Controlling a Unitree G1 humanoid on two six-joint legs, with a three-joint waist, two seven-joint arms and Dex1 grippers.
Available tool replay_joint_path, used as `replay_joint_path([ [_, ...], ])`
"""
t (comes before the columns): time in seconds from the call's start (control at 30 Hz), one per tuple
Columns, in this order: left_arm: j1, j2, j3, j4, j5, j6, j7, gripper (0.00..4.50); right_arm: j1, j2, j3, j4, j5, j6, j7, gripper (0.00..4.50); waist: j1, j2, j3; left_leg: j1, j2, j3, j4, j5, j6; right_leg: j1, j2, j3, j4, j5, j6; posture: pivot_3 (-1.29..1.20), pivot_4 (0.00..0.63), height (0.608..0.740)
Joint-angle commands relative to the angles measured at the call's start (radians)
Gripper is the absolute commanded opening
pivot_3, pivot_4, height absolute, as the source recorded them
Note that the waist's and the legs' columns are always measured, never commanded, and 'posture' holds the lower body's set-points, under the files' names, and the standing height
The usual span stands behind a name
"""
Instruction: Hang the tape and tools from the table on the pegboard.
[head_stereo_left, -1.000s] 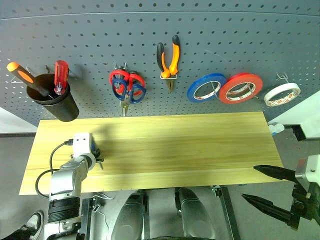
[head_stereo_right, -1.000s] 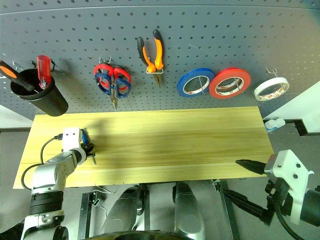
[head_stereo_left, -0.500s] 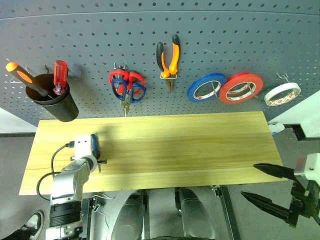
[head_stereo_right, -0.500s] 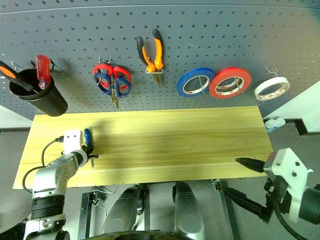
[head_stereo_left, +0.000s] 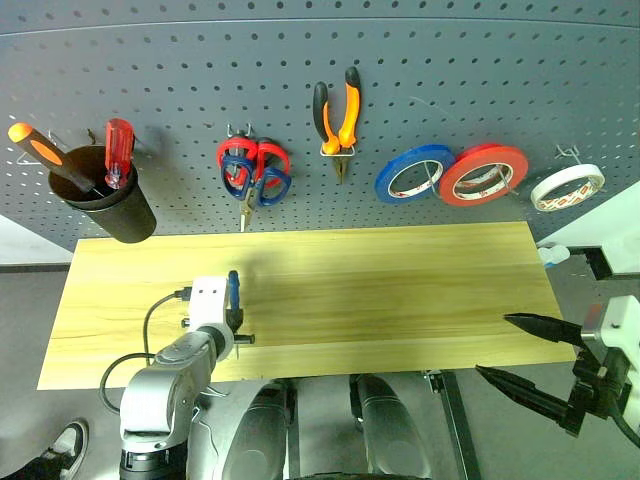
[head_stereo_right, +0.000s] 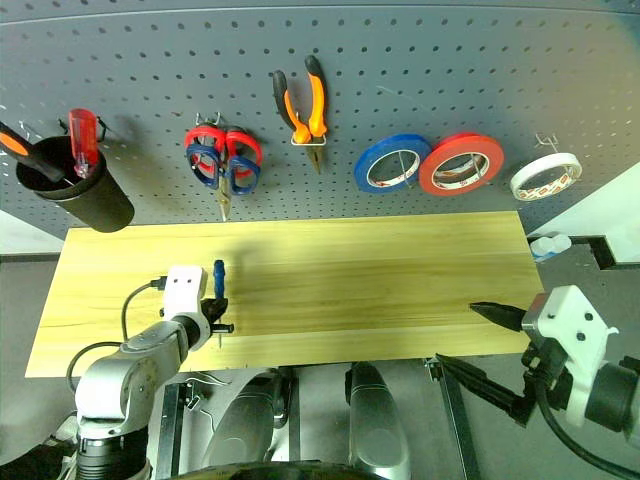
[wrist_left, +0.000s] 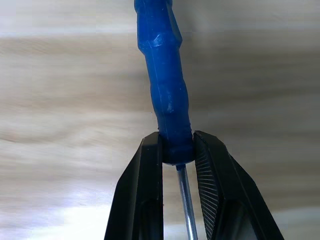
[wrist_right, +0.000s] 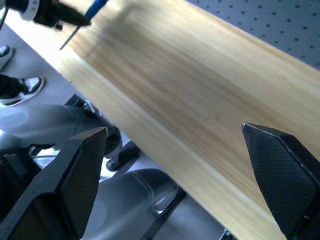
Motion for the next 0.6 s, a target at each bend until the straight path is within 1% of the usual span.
replay_joint_path([
  [0.03, 0.0, 0.011, -0.031, -0.022, 0.009, -0.022, -0.006, 0.55, -0.02, 0.015, 0.018, 0.008, -0.023, -0.031, -0.012, 4.5, 0.0, 0.0, -0.002, 0.0, 0.0, 0.0, 0.0, 0.0, 0.0, 0.0, 0.0, 0.0, 0.0, 0.0, 0.0, -0.13, 0.256, 0.724],
  [0.13, -0.001, 0.045, -0.073, -0.018, 0.017, -0.053, -0.026, 0.55, -0.047, 0.016, 0.053, 0.017, -0.044, -0.041, -0.029, 4.5, 0.001, 0.0, -0.006, 0.0, 0.0, 0.0, 0.001, 0.0, 0.0, 0.0, 0.0, 0.0, 0.001, 0.0, 0.0, -0.12, 0.244, 0.724],
  [0.27, 0.017, 0.101, -0.167, -0.059, 0.041, -0.133, -0.053, 0.55, -0.081, 0.04, 0.096, 0.03, -0.065, -0.065, -0.049, 4.5, 0.002, 0.002, -0.021, 0.0, 0.0, 0.0, 0.001, 0.001, -0.001, 0.0, 0.0, 0.0, 0.001, 0.0, 0.0, -0.11, 0.222, 0.724],
  [0.33, 0.012, 0.121, -0.196, -0.064, 0.05, -0.169, -0.064, 0.55, -0.096, 0.052, 0.122, 0.034, -0.083, -0.079, -0.06, 4.5, 0.003, 0.003, -0.03, 0.0, 0.0, 0.0, 0.001, 0.004, -0.006, 0.0, 0.0, 0.0, 0.001, 0.0, 0.0, -0.09, 0.207, 0.724],
  [0.47, -0.009, 0.147, -0.223, -0.042, 0.069, -0.246, -0.086, 0.55, -0.135, 0.072, 0.181, 0.048, -0.12, -0.106, -0.088, 4.5, 0.006, 0.004, -0.055, 0.0, 0.0, 0.0, 0.001, 0.004, -0.007, 0.0, 0.0, 0.0, 0.002, 0.0, 0.0, -0.08, 0.178, 0.724],
  [0.6, -0.039, 0.179, -0.245, -0.018, 0.103, -0.352, -0.111, 0.55, -0.172, 0.099, 0.235, 0.067, -0.162, -0.143, -0.114, 4.5, 0.01, 0.008, -0.086, 0.002, 0.0, 0.0, 0.001, 0.004, -0.007, 0.001, 0.001, 0.0, 0.003, 0.0, 0.0, -0.05, 0.14, 0.724],
])
